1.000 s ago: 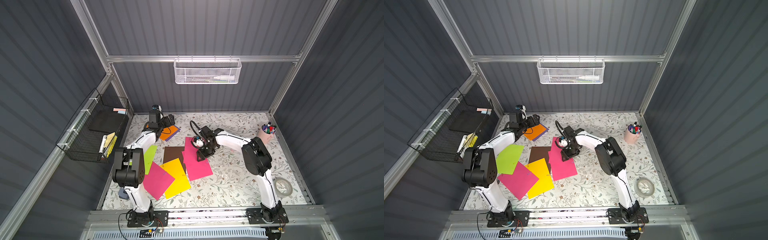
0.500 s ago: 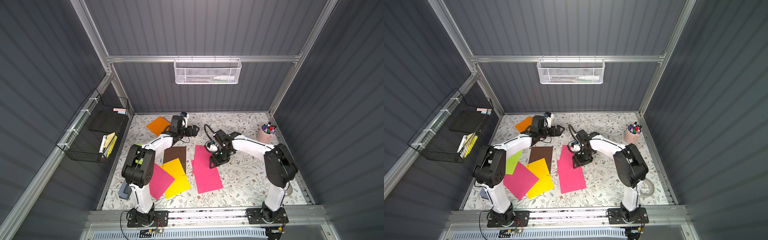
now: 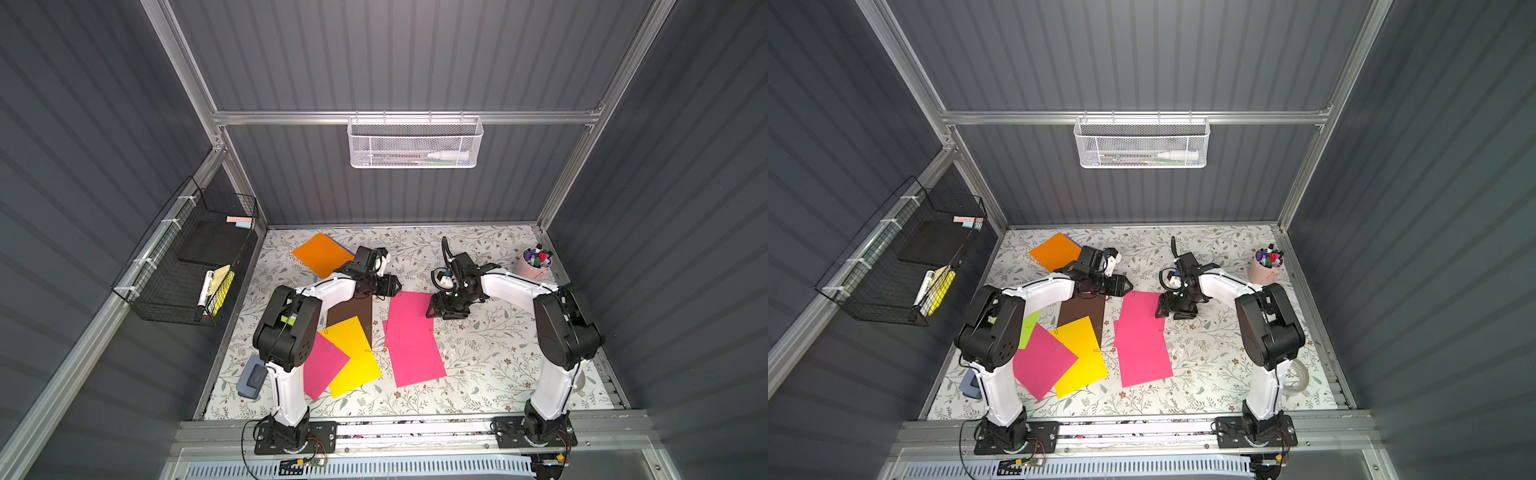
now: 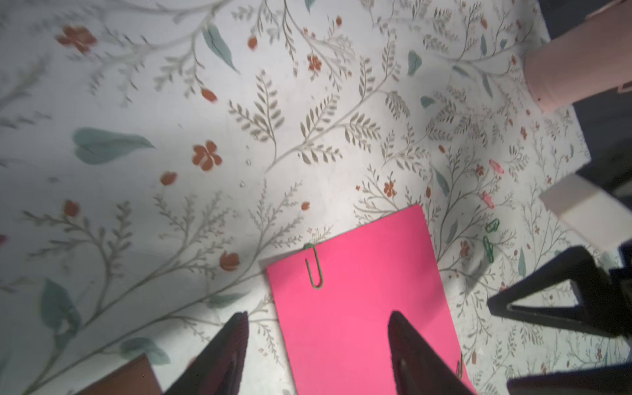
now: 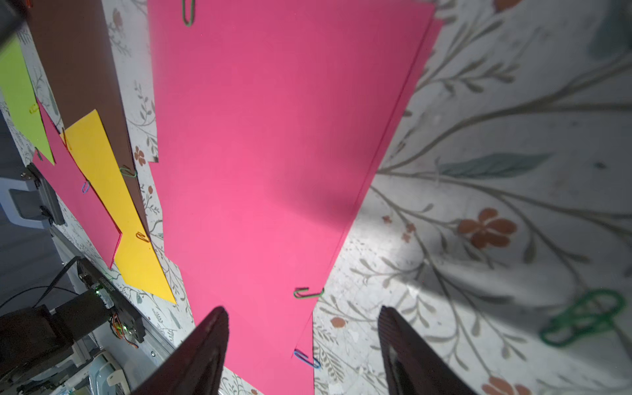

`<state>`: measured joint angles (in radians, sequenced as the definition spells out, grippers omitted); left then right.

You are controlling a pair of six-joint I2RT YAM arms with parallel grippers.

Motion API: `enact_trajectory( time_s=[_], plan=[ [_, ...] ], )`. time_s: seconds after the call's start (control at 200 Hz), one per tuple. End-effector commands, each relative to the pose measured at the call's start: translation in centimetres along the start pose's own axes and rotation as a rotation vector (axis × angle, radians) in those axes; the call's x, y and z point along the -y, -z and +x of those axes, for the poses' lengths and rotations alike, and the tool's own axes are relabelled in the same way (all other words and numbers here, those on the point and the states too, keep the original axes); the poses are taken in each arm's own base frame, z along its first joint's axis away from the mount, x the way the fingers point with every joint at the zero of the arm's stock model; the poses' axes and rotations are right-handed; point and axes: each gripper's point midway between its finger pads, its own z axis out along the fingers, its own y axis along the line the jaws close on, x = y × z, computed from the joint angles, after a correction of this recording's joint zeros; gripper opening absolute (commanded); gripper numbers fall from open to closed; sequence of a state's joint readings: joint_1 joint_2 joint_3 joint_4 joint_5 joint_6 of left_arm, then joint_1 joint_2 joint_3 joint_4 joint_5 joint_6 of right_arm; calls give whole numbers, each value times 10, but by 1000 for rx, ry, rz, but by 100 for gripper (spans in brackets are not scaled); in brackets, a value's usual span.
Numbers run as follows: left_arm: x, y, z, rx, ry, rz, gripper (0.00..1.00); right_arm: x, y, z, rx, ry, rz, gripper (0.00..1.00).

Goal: Unclip the paperclips from the documents
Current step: Pick up the document from the document.

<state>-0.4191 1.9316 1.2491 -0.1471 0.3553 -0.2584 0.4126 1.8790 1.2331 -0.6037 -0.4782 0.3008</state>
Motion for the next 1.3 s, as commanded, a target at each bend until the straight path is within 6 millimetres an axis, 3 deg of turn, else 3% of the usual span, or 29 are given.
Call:
enact_trajectory(
  time_s=[0.0,0.33,0.595,1.296],
  plan=[
    [-2,-14,32,-121,-25,-30,65,1,-1,-21,54,-32,11,72],
    [-17,-21,50,-170,-14,-122,53,11,-12,-31,84,-94,42,74],
    [-20,-25,66,-197,-7,-122,46,15,-31,-25,35,-124,42,76],
    [-16,-42,102,-260,17,-49,38,-13,-60,-29,-40,-71,-82,76]
  ],
)
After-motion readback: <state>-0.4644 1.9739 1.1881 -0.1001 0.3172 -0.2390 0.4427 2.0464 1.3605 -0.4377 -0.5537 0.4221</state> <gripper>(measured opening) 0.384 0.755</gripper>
